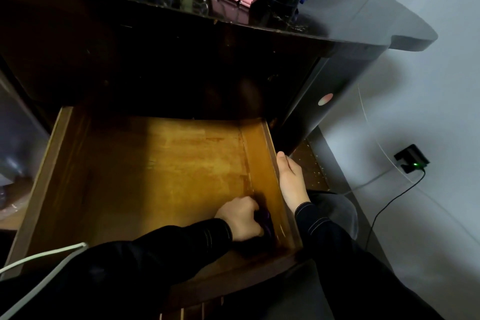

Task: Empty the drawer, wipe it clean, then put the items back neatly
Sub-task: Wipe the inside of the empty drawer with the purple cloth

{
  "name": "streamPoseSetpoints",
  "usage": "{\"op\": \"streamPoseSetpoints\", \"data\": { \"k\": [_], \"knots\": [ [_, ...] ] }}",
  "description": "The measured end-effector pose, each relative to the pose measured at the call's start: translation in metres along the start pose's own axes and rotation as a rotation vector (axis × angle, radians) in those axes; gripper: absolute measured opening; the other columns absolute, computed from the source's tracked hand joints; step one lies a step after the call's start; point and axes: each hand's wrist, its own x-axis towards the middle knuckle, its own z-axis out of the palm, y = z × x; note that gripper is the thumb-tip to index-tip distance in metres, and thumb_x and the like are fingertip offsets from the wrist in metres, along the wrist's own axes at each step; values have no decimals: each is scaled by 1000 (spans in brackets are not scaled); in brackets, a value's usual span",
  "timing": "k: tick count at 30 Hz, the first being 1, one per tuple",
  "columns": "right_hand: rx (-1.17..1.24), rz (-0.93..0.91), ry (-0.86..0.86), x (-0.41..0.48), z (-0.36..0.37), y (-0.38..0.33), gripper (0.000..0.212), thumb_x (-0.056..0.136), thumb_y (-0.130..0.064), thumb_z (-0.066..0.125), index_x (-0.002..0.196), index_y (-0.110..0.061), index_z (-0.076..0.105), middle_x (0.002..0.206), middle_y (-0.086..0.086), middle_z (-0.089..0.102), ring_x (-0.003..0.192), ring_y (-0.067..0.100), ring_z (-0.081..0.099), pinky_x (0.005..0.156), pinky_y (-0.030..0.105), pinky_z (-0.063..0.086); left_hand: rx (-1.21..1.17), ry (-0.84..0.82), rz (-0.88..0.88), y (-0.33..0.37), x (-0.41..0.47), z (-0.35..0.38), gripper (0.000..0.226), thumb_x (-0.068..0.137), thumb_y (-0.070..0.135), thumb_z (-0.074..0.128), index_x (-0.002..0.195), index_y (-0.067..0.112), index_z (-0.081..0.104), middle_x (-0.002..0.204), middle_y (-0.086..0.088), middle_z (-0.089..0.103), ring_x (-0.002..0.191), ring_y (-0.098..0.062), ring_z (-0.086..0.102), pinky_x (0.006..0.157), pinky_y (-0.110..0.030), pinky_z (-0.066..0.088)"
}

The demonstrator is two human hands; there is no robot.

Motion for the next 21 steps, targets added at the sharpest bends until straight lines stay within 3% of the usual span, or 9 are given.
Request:
{"op": "streamPoseSetpoints", "data": {
  "k": [4, 10, 12, 15, 17, 21],
  "knots": [
    [3, 15, -2, 1, 0, 1, 43, 108, -43, 34, 127, -18, 63, 117, 2, 69, 113, 19, 63, 109, 47, 45, -110, 19, -23, 6, -5, 1, 26, 77, 33, 78, 94, 15, 69, 92, 1, 69, 85, -18, 67, 73, -35, 59],
    [7, 15, 9, 0, 0, 2, 38, 108, -44, 34, 120, -25, 65, 115, -1, 70, 111, 17, 63, 108, 45, 46, -318, 55, 143, 10, -16, -6, 21, 70, 37, 78, 78, 19, 71, 79, 5, 69, 74, -9, 64, 67, -31, 54],
    [6, 14, 8, 0, 1, 0, 34, 108, -44, 34, 115, -30, 64, 113, -3, 70, 110, 15, 63, 108, 43, 46, -317, 56, 129, 9, -19, -1, 19, 75, 32, 78, 82, 16, 71, 84, 2, 71, 78, -12, 66, 73, -34, 56],
    [-3, 18, 16, -1, 2, -2, 40, 108, -44, 34, 126, -23, 62, 119, -3, 68, 114, 14, 61, 112, 43, 43, -219, -12, 78, 6, -20, 1, 21, 80, 29, 78, 93, 14, 72, 95, -2, 71, 87, -17, 67, 80, -36, 57],
    [-2, 24, 15, -1, 1, -1, 42, 108, -44, 34, 128, -20, 62, 119, -1, 69, 115, 16, 62, 111, 44, 43, -177, 9, 157, 10, -22, -2, 20, 77, 34, 76, 86, 18, 71, 90, 3, 69, 85, -14, 64, 82, -38, 55],
    [1, 23, 7, -1, 1, 0, 42, 108, -43, 34, 125, -19, 63, 117, 1, 69, 112, 18, 63, 110, 44, 45, -197, 30, 317, 17, -29, -5, 21, 72, 42, 71, 67, 33, 53, 79, 17, 55, 78, -10, 55, 78, -30, 48]
  ]
}}
